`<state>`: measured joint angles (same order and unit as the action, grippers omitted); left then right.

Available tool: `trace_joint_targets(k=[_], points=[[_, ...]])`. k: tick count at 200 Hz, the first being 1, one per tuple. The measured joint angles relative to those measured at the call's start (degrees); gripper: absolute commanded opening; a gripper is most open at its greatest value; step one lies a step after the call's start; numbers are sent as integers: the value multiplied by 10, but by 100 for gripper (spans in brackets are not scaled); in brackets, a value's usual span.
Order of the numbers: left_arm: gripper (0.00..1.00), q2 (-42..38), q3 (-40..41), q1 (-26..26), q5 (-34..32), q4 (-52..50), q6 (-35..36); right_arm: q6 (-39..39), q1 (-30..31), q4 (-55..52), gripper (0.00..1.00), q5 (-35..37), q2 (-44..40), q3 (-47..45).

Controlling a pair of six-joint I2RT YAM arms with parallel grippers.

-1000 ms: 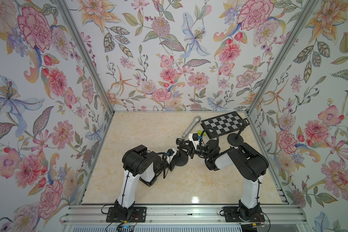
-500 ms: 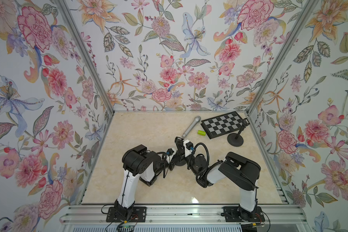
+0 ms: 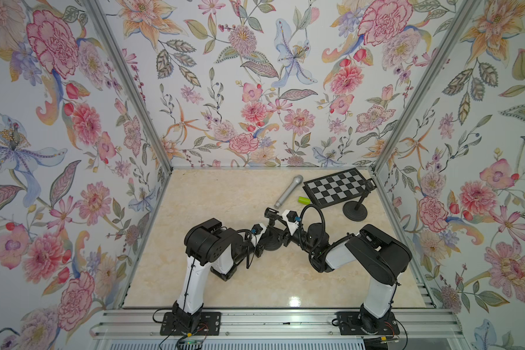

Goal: Assemble a microphone stand
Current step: Screw the microphone stand pole into the microphone stand base.

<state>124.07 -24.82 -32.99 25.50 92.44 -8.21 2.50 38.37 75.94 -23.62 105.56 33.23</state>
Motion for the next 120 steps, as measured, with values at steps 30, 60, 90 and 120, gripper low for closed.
trace_joint_targets(k=[30, 60, 90, 120], points=[[31, 0, 0, 0, 0, 0, 0, 14, -22, -15, 56, -126, -4, 35], [31, 0, 0, 0, 0, 0, 0, 34, -38, -15, 48, -177, 10, 66], [31, 0, 0, 0, -1, 0, 0, 72, -45, 1, 20, -185, 34, 81], [31, 3, -5, 0, 0, 0, 0, 68, -39, 56, 0, -143, 56, 71]])
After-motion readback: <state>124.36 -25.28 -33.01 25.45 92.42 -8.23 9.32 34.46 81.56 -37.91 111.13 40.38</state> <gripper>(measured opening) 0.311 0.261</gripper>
